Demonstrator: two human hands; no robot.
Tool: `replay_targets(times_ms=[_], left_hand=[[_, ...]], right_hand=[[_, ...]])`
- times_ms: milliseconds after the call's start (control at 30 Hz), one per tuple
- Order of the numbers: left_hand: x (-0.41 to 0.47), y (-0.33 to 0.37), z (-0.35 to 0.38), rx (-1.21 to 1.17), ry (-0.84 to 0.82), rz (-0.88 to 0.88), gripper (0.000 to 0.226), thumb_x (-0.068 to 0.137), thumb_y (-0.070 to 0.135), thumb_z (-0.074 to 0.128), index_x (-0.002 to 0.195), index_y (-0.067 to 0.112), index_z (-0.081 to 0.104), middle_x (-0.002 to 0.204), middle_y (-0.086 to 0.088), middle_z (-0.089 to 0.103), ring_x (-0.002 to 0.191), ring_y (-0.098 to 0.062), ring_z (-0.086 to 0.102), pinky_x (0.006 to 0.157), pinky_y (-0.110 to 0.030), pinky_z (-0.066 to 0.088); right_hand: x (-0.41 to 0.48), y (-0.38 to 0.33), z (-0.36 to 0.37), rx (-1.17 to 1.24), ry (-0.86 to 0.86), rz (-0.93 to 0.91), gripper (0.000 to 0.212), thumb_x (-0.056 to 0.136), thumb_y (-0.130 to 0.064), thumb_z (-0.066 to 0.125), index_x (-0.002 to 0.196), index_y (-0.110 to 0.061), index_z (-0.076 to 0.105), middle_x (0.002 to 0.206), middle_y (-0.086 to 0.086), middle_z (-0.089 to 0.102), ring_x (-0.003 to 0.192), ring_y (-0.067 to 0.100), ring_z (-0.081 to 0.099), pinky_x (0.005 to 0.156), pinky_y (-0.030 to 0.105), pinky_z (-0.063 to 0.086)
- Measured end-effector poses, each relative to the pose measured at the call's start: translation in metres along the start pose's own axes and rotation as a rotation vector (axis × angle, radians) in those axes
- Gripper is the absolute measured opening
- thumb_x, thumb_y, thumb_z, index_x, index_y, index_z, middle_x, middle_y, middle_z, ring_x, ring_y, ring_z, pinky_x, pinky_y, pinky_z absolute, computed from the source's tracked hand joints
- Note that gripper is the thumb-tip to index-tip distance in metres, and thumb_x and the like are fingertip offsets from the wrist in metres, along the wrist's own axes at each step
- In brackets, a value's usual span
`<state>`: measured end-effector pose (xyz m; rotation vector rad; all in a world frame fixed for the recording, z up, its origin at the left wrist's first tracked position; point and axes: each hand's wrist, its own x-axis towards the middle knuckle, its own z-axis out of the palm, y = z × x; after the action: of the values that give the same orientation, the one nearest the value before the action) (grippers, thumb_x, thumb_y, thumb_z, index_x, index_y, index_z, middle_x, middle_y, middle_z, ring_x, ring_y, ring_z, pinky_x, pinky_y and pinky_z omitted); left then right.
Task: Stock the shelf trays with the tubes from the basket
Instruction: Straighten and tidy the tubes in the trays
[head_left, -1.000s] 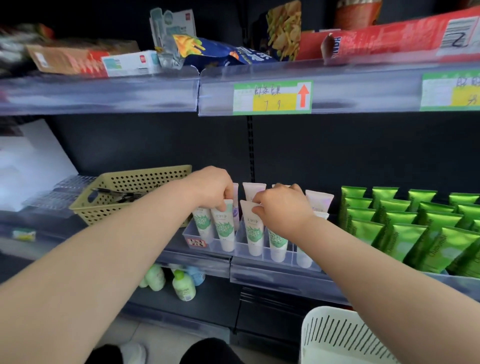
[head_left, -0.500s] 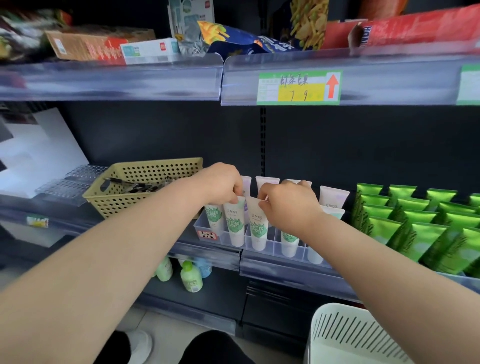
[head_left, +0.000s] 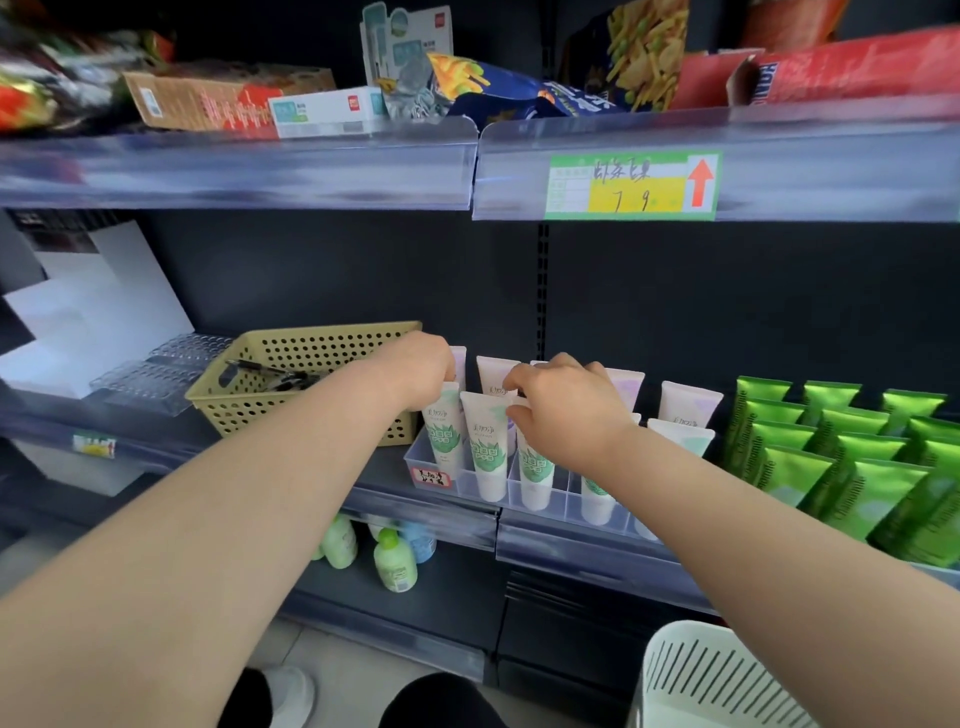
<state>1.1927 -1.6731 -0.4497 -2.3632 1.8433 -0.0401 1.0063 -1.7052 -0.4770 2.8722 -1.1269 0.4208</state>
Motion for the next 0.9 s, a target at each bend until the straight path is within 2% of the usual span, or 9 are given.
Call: replay_targets(times_ms=[100, 200, 267, 367, 467, 600, 733, 833, 900], left_hand=[[0.0, -0.003, 0.002, 0.028, 0.018, 0.0, 0.017, 0.087, 0.002, 0.057, 0.092, 0.01, 0.07, 0.094, -0.009, 0.063, 0.075, -0.023, 0.05, 0.057, -0.029, 0.039], [-0.005, -0.004, -0.002, 0.082, 0.015, 0.007, 0.016, 0.087, 0.0, 0.055, 0.089, 0.01, 0.068, 0.087, -0.007, 0.059, 0.074, -0.023, 0.051, 0.05, -0.026, 0.033], [-0.008, -0.004, -0.004, 0.11, 0.007, 0.001, 0.019, 0.087, -0.001, 0.054, 0.092, 0.01, 0.069, 0.087, -0.005, 0.058, 0.074, -0.021, 0.052, 0.046, -0.024, 0.029], [-0.011, -0.004, -0.005, 0.111, -0.028, -0.011, 0.023, 0.086, 0.001, 0.055, 0.097, 0.012, 0.072, 0.094, -0.006, 0.065, 0.072, -0.02, 0.054, 0.047, -0.024, 0.035], [-0.012, -0.003, -0.008, 0.093, -0.032, -0.014, 0.028, 0.086, -0.002, 0.053, 0.101, 0.013, 0.072, 0.092, -0.004, 0.063, 0.073, -0.022, 0.056, 0.054, -0.027, 0.041], [-0.006, 0.004, -0.019, 0.023, -0.03, -0.025, 0.03, 0.085, 0.001, 0.054, 0.106, 0.012, 0.073, 0.095, -0.002, 0.063, 0.075, -0.021, 0.055, 0.067, -0.031, 0.049], [-0.001, 0.026, -0.031, -0.046, 0.021, 0.049, 0.027, 0.088, 0.007, 0.059, 0.11, 0.016, 0.072, 0.109, -0.002, 0.067, 0.098, -0.024, 0.063, 0.085, -0.036, 0.054], [0.004, 0.044, -0.037, -0.19, 0.1, 0.123, 0.019, 0.089, 0.01, 0.061, 0.101, 0.015, 0.074, 0.098, 0.002, 0.067, 0.091, -0.019, 0.062, 0.088, -0.039, 0.054], [0.008, 0.061, -0.041, -0.269, 0.101, 0.174, 0.018, 0.089, 0.015, 0.065, 0.104, 0.016, 0.074, 0.103, 0.003, 0.069, 0.096, -0.016, 0.063, 0.09, -0.038, 0.053]], right_hand=[[0.004, -0.007, 0.003, -0.001, -0.004, -0.012, 0.034, 0.095, -0.032, 0.045, 0.128, -0.023, 0.05, 0.115, 0.0, 0.062, 0.117, 0.023, 0.044, 0.09, 0.04, 0.034], [0.005, -0.013, 0.005, -0.008, -0.018, -0.023, 0.033, 0.095, -0.032, 0.046, 0.126, -0.022, 0.052, 0.114, 0.001, 0.062, 0.116, 0.024, 0.044, 0.092, 0.041, 0.035], [0.005, -0.016, 0.005, -0.011, -0.022, -0.03, 0.03, 0.095, -0.032, 0.045, 0.122, -0.02, 0.053, 0.111, 0.002, 0.062, 0.113, 0.024, 0.045, 0.091, 0.041, 0.035], [0.003, -0.017, 0.003, -0.008, -0.009, -0.036, 0.03, 0.095, -0.033, 0.045, 0.121, -0.02, 0.053, 0.111, 0.002, 0.062, 0.112, 0.024, 0.046, 0.089, 0.04, 0.035], [0.002, -0.014, -0.001, -0.008, 0.02, -0.028, 0.03, 0.097, -0.034, 0.042, 0.122, -0.02, 0.052, 0.112, 0.001, 0.063, 0.113, 0.024, 0.047, 0.089, 0.041, 0.036], [-0.001, 0.0, -0.006, -0.008, 0.078, -0.002, 0.026, 0.096, -0.02, 0.042, 0.12, -0.021, 0.052, 0.11, -0.002, 0.064, 0.108, 0.023, 0.048, 0.081, 0.038, 0.035], [-0.006, 0.023, -0.019, -0.016, 0.077, 0.053, 0.04, 0.087, -0.007, 0.046, 0.122, -0.024, 0.052, 0.108, -0.002, 0.063, 0.107, 0.022, 0.047, 0.077, 0.036, 0.029], [-0.013, 0.045, -0.029, -0.047, 0.082, 0.086, 0.047, 0.08, -0.003, 0.048, 0.121, -0.024, 0.053, 0.11, -0.002, 0.062, 0.107, 0.022, 0.047, 0.076, 0.035, 0.028], [-0.018, 0.063, -0.034, -0.06, 0.08, 0.118, 0.051, 0.081, -0.002, 0.044, 0.126, -0.025, 0.053, 0.115, -0.002, 0.061, 0.11, 0.022, 0.047, 0.077, 0.035, 0.027]])
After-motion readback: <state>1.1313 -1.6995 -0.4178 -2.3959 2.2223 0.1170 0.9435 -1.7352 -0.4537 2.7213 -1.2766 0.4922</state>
